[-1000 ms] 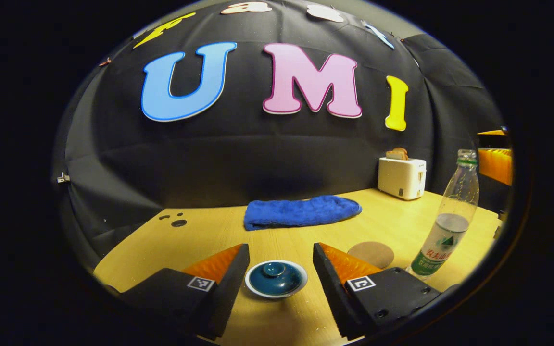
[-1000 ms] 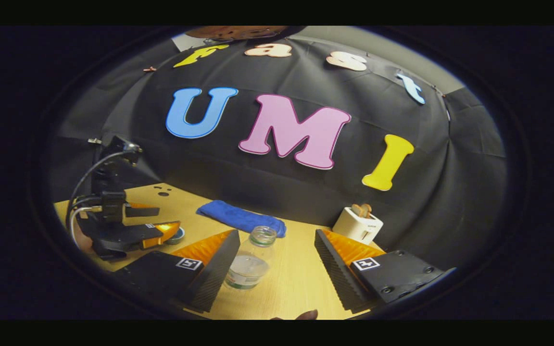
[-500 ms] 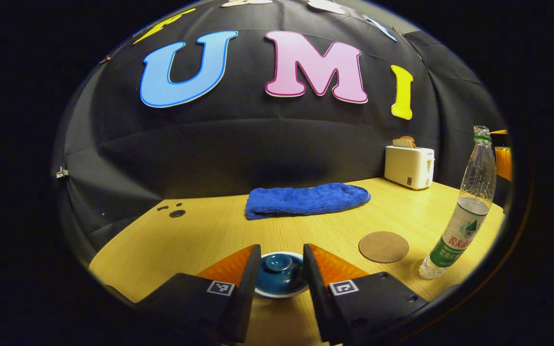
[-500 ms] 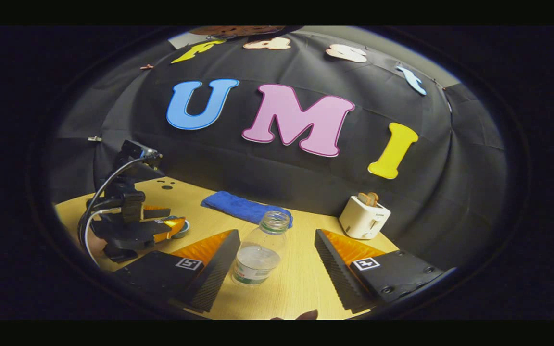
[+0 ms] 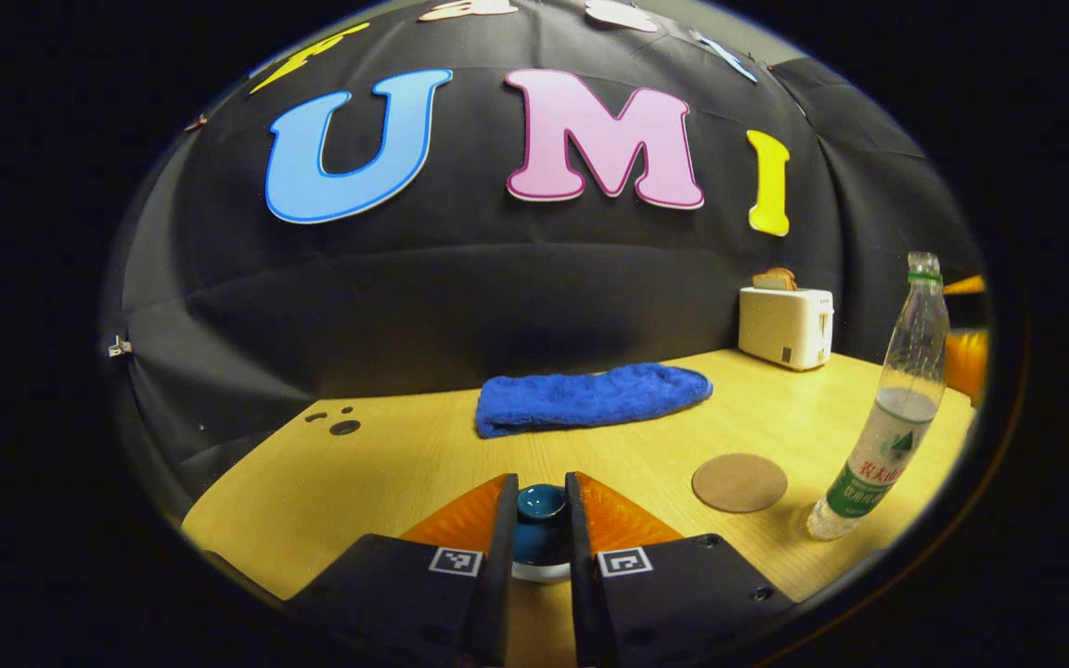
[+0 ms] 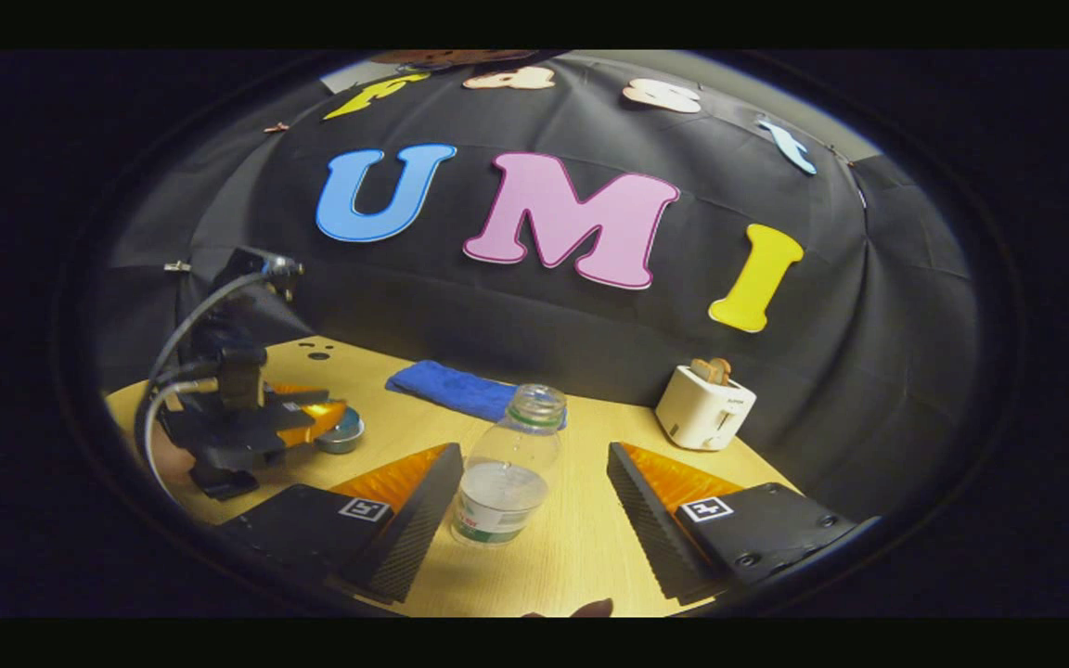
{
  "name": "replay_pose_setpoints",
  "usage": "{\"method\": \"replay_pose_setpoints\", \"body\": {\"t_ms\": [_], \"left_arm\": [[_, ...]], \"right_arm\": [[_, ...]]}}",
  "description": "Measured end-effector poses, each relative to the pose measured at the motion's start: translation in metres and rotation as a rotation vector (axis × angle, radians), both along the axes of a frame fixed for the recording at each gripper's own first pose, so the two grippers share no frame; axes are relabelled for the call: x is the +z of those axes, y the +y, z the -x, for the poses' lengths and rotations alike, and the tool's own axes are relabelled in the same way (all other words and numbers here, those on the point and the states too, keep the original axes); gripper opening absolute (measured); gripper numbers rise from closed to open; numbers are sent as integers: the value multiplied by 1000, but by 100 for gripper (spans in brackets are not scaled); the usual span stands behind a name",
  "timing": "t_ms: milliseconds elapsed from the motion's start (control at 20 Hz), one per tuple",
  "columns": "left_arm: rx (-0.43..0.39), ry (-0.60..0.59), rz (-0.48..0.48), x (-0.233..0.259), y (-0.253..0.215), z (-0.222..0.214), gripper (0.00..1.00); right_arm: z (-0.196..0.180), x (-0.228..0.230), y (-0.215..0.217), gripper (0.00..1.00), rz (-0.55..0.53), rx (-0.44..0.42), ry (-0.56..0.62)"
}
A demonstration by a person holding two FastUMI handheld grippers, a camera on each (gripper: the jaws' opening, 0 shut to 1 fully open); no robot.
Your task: Open the teacup lid with one hand, grasp the water bottle and pour water into the teacup with the other hand; after pouring, place the water bottle on the coaster and then close the teacup lid.
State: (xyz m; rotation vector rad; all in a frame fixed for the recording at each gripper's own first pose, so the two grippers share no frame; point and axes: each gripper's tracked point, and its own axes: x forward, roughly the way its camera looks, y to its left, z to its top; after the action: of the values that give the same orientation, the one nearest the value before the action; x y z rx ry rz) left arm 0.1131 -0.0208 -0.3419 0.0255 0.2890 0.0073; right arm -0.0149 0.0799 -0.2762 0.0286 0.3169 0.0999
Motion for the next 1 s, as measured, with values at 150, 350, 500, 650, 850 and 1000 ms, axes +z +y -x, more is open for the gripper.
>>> {"method": "replay_pose_setpoints", "body": {"t_ms": [150, 350, 500, 650, 850, 1000], "left_arm": [[16, -22, 11, 24, 10, 5, 31], [40, -26, 15, 46, 26, 19, 31], [58, -26, 21, 57, 35, 27, 34], [82, -23, 24, 60, 43, 31, 34], [110, -16, 25, 59, 50, 34, 31], [118, -18, 19, 61, 54, 36, 34]], "right_arm": [[3, -22, 8, 97, -12, -2, 33], [4, -49, 17, 97, -41, -5, 50], [5, -71, 26, 98, -100, -22, 80], [-2, -87, 26, 97, -125, -50, 108], [-11, -95, 35, 96, -164, -40, 142], [-16, -90, 38, 79, -127, -17, 165]]}}
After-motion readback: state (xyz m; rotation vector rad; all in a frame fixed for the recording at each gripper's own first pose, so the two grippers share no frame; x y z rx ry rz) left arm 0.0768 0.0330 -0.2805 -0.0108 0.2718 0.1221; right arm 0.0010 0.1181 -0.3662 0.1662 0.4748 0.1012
